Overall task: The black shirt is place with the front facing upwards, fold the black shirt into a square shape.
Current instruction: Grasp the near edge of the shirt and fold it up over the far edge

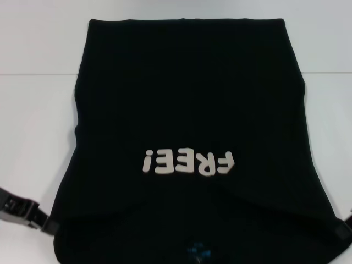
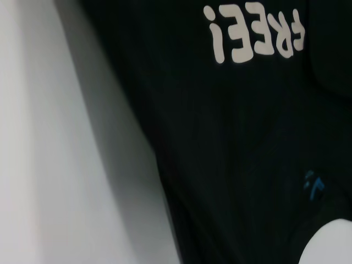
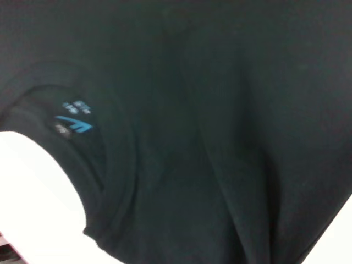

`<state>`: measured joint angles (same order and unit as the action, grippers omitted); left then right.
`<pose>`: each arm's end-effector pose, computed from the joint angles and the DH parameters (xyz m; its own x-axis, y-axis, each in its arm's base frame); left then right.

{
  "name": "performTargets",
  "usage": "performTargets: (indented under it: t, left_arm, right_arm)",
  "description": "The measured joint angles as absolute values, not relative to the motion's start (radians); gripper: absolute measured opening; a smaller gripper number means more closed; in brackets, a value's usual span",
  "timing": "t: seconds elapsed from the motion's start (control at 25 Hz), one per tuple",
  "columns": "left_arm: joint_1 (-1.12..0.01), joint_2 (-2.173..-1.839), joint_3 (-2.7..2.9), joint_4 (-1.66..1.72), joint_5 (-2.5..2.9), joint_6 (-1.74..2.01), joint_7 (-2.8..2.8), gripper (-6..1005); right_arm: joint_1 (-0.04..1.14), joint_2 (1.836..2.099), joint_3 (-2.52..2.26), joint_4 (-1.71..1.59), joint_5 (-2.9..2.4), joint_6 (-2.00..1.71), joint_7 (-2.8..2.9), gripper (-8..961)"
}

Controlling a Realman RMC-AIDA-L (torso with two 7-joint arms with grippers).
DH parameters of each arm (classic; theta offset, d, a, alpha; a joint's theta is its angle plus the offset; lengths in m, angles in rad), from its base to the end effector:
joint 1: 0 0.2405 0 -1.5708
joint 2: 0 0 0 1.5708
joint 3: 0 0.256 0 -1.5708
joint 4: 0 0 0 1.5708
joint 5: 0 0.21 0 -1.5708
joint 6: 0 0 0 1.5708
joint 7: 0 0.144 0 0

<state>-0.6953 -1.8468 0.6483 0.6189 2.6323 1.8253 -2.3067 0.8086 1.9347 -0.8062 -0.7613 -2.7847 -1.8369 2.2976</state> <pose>-0.3022 0.3240 0.0748 0.2867 0.9515 -0.1116 0.9534 -0.2948 -0.0638 0.2620 0.3487 0.0562 0.4405 -0.8377 0.3230 -0.8288 -0.5177 -0.2124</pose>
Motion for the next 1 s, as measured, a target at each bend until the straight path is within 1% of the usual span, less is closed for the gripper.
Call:
performTargets:
  t: [0.2, 0.44, 0.64, 0.8, 0.84, 0.88, 1.0]
  left_arm:
    - [-0.693, -1.837, 0.684, 0.593, 2.646, 1.864, -2.285, 10]
    - [-0.68, -1.847, 0.752, 0.586, 2.669, 1.954, -2.267, 10]
    - [-0.695, -1.847, 0.688, 0.582, 2.665, 1.933, -2.264, 11]
    - [-0.718, -1.843, 0.581, 0.588, 2.663, 1.902, -2.263, 12]
    - [-0.725, -1.839, 0.536, 0.589, 2.663, 1.88, -2.269, 12]
    - [-0.742, -1.825, 0.389, 0.59, 2.662, 1.775, -2.3, 12]
    - [-0.746, -1.821, 0.299, 0.586, 2.649, 1.687, -2.318, 12]
  right_arm:
    - [0.748, 1.918, -0.742, -0.753, -2.782, -1.904, 2.185, 81]
    - [0.673, 1.922, -0.739, -0.745, -2.785, -1.952, 2.089, 94]
    - [0.678, 1.899, -0.634, -0.664, -2.778, -1.878, 2.082, 105]
    - [0.692, 1.892, -0.501, -0.65, -2.765, -1.819, 2.111, 114]
    - [0.694, 1.889, -0.464, -0.65, -2.752, -1.805, 2.123, 116]
    - [0.696, 1.886, -0.431, -0.65, -2.73, -1.787, 2.137, 118]
    - [0.694, 1.869, -0.361, -0.648, -2.616, -1.721, 2.194, 125]
